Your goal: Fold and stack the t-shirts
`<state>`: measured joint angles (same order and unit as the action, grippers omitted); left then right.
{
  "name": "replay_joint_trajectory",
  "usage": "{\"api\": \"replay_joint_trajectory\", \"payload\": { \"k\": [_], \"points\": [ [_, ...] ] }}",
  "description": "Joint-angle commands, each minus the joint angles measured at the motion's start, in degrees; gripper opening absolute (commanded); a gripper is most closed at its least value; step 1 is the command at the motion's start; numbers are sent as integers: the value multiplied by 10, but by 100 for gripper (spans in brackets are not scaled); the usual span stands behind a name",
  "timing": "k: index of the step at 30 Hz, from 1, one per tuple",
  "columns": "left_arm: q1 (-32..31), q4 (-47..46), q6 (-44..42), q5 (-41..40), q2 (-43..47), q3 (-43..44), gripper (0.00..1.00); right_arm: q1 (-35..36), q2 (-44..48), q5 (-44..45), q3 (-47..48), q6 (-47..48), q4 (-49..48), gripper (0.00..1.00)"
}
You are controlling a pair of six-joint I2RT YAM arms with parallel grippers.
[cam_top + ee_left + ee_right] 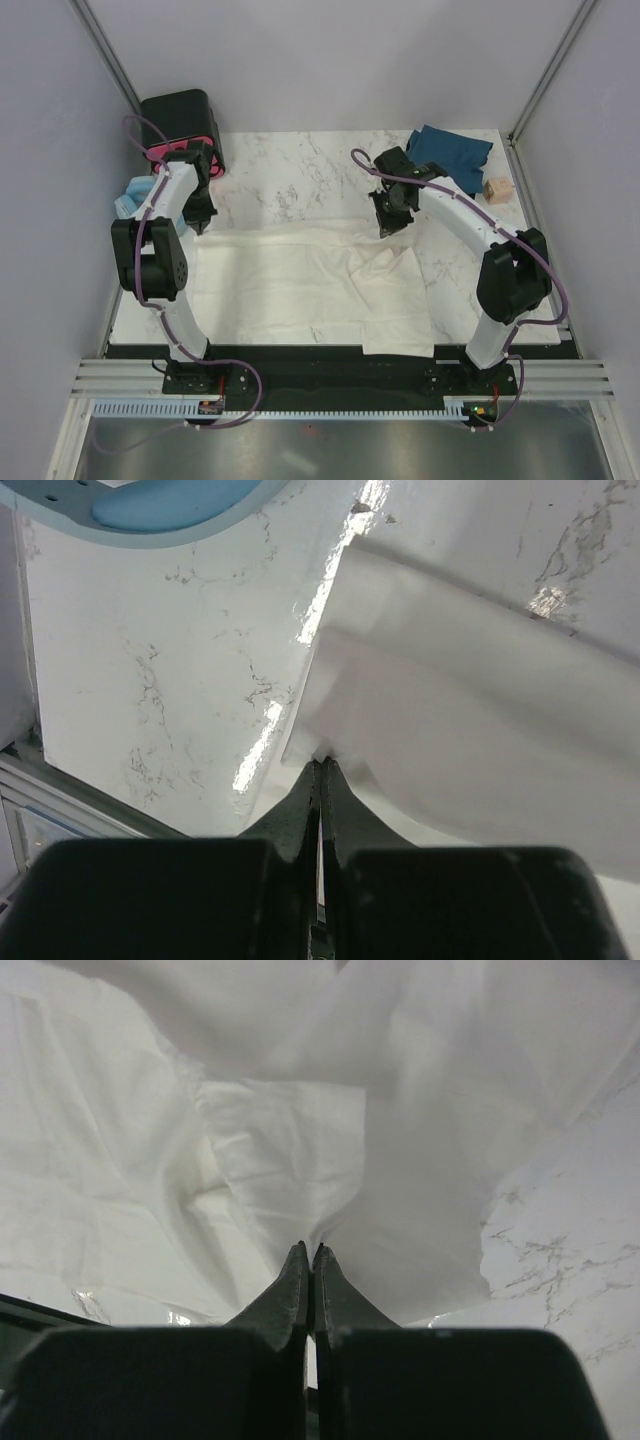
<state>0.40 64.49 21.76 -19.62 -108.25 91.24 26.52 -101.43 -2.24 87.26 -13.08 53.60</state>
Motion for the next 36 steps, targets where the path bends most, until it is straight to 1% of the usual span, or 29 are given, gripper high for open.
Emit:
{"api": "replay_joint_trajectory", "payload": {
  "k": [1,7,14,17,19,20,21,23,24,26,27,28,29,30,33,34,36],
  "points": [
    [3,22,26,-38,-5,12,2,4,-10,14,-20,10,23,0],
    [2,39,23,-10,-13,-5,2,4,3,19,-52,2,26,0],
    [3,24,20,10,11,-56,2,5,6,16,-65,-10,15,0],
    [2,19,21,4,17,-77,2,5,7,15,-75,-14,15,0],
    [2,9,21,8,18,-97,4,6,6,15,-82,-21,14,0],
    [5,6,21,8,18,-101,9,7,7,14,-92,-24,12,0],
    [5,6,27,5,18,-111,14,8,7,14,-97,-26,12,4],
    [10,0,32,-1,17,-116,15,10,12,15,-112,-35,8,12],
    [12,-2,35,-1,17,-120,16,11,16,15,-118,-37,6,20],
    [16,-2,36,-2,18,-119,16,11,22,15,-127,-40,5,21],
    [17,-2,38,-3,19,-118,22,11,25,15,-128,-40,5,21],
    [19,-2,39,-7,21,-116,24,11,27,15,-129,-41,4,23],
    [20,-2,40,-9,22,-114,27,12,28,16,-128,-40,4,29],
    [20,-1,42,-10,24,-112,27,11,31,18,-126,-40,5,34],
    [20,1,50,-19,41,-103,27,11,47,19,-112,-41,8,34],
    [20,1,51,-19,47,-100,27,11,60,39,-107,-41,7,34],
    [20,1,60,-15,66,-87,27,11,72,52,-88,-36,8,34]
  ]
}}
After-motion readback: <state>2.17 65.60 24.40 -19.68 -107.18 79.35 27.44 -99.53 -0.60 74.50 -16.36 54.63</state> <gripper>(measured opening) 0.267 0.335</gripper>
